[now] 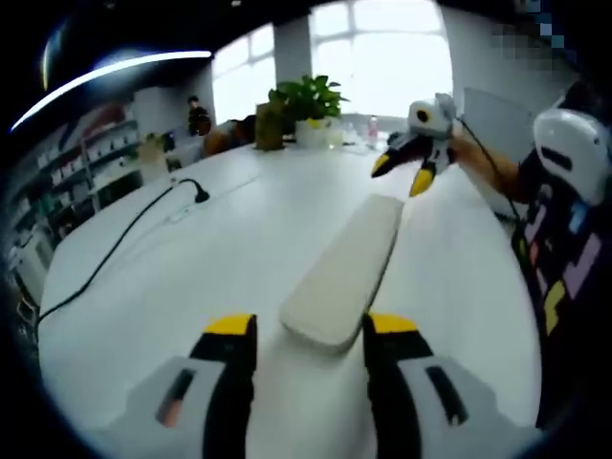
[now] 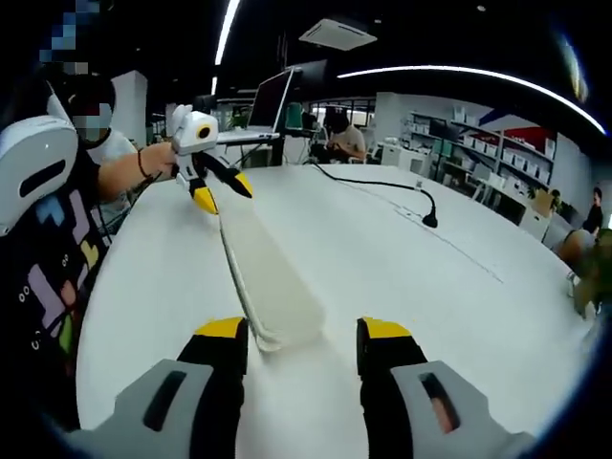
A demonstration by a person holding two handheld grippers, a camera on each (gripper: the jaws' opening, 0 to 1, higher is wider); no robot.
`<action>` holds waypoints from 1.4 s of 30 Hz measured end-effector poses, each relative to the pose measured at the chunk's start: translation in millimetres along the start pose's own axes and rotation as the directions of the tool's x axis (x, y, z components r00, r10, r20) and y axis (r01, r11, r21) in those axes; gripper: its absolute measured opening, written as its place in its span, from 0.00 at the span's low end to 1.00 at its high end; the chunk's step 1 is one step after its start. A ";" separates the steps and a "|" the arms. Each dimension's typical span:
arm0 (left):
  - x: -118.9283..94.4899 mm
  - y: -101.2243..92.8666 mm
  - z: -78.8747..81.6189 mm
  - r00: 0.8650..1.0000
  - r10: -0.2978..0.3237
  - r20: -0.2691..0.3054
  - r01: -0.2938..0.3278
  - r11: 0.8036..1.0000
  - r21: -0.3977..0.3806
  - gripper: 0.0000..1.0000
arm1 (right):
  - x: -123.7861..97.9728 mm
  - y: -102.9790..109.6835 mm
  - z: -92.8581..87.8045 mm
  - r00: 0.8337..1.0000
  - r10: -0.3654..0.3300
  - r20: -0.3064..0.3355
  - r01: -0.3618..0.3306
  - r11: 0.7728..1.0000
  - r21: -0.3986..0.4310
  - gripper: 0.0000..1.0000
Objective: Arrange the utensils inside the cutlery case until each visible utensil rests in its matching compartment.
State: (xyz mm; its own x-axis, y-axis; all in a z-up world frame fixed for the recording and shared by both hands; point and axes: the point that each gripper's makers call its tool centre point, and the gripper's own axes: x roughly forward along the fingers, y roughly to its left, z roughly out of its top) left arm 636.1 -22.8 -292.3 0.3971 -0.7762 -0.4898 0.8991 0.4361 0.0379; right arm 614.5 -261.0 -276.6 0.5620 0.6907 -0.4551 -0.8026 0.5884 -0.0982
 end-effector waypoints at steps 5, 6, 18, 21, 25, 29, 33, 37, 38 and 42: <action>-13.1 -1.5 17.4 0.996 0.033 0.081 -0.033 0.999 -0.004 0.44 | -20.6 -12.0 23.8 0.987 -0.124 0.099 0.123 0.992 0.016 0.48; -16.9 -2.2 21.8 0.994 0.042 0.103 -0.042 0.999 -0.007 0.44 | -25.0 -13.5 28.3 0.982 -0.146 0.120 0.144 0.989 0.022 0.48; -65.6 0.4 44.2 0.946 0.189 0.265 -0.160 0.979 -0.126 0.45 | -69.9 -3.7 43.1 0.932 -0.284 0.225 0.270 0.959 0.089 0.49; -84.3 -2.4 49.2 0.922 0.246 0.300 -0.221 0.969 -0.113 0.45 | -79.3 -1.8 41.0 0.914 -0.321 0.247 0.299 0.946 0.123 0.48; -102.7 -10.1 57.0 0.884 0.279 0.374 -0.231 0.958 -0.168 0.46 | -95.5 2.4 35.5 0.884 -0.375 0.280 0.335 0.924 0.184 0.49; -115.8 -18.5 47.5 0.892 0.288 0.350 -0.261 0.957 -0.123 0.47 | -110.2 7.2 29.3 0.855 -0.425 0.298 0.377 0.903 0.206 0.49; -130.6 -17.3 36.2 0.874 0.374 0.310 -0.374 0.925 -0.063 0.53 | -127.0 11.3 17.3 0.821 -0.490 0.293 0.436 0.869 0.233 0.50; -142.4 -15.9 33.6 0.847 0.410 0.339 -0.382 0.912 -0.149 0.59 | -146.8 9.5 6.4 0.777 -0.574 0.259 0.526 0.818 0.234 0.53; -143.9 -17.2 32.8 0.846 0.409 0.341 -0.370 0.912 -0.177 0.64 | -151.1 10.1 6.8 0.770 -0.581 0.264 0.529 0.813 0.245 0.55; -148.1 -23.3 33.9 0.836 0.414 0.360 -0.373 0.910 -0.179 0.71 | -165.4 13.1 12.7 0.737 -0.617 0.277 0.562 0.787 0.256 0.60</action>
State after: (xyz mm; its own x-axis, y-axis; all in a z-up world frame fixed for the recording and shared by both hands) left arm 562.6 66.6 -191.1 0.7704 -0.6325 -0.0805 0.6372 0.7683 0.0609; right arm 513.6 -362.2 -191.4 0.9644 0.2628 -0.0296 -0.2645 0.9586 -0.1060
